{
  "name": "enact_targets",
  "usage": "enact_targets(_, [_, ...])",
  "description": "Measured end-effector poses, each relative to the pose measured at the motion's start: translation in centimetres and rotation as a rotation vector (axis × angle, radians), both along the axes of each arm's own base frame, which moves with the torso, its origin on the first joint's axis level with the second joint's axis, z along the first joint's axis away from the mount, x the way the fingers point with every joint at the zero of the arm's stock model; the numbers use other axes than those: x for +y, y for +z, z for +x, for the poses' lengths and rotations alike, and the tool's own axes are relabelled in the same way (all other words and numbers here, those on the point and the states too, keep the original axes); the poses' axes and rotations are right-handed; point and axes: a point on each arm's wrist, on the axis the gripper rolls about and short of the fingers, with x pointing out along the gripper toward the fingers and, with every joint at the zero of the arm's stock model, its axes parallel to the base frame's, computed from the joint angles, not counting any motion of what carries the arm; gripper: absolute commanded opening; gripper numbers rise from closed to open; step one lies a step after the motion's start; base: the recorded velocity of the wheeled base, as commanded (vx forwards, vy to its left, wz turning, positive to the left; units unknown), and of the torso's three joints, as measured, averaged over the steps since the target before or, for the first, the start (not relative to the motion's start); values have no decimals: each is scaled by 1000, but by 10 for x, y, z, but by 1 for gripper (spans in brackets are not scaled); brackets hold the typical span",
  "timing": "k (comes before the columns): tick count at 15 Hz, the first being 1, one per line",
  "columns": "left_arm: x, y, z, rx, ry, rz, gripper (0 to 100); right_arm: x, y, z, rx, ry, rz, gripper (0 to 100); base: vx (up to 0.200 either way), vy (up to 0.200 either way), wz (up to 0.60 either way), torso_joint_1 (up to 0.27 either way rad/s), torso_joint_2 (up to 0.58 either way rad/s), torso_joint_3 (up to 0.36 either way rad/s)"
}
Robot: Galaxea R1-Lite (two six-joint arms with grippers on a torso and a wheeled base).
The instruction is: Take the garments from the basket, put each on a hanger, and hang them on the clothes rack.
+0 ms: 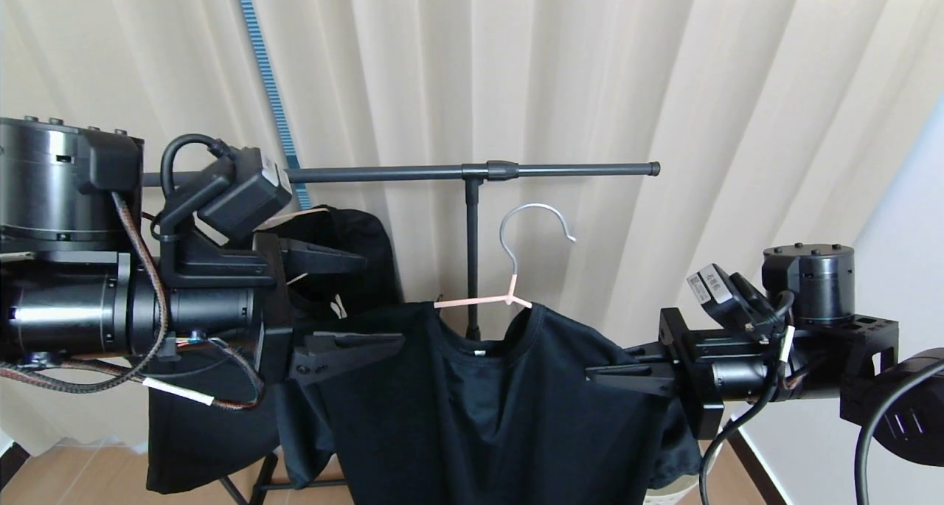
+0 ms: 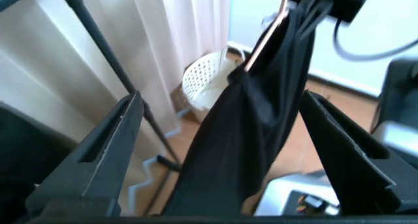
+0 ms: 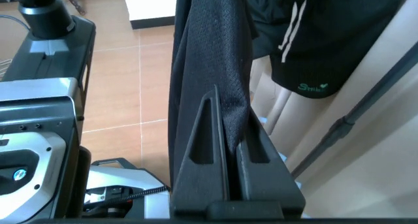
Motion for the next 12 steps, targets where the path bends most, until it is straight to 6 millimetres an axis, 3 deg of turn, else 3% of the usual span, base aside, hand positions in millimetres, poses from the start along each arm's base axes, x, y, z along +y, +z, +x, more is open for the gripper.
enact_targets(10, [-11, -33, 7, 77, -47, 68, 100, 3, 7, -10, -35, 25, 5, 0, 0, 0, 0, 0, 0, 0])
enact_targets(11, [-10, -34, 7, 81, -46, 69, 0, 3, 8, -11, -37, 25, 5, 0, 0, 0, 0, 0, 0, 0])
enact_targets(12, [-10, -35, 6, 85, -46, 71, 0, 3, 8, -11, -38, 25, 5, 0, 0, 0, 0, 0, 0, 0])
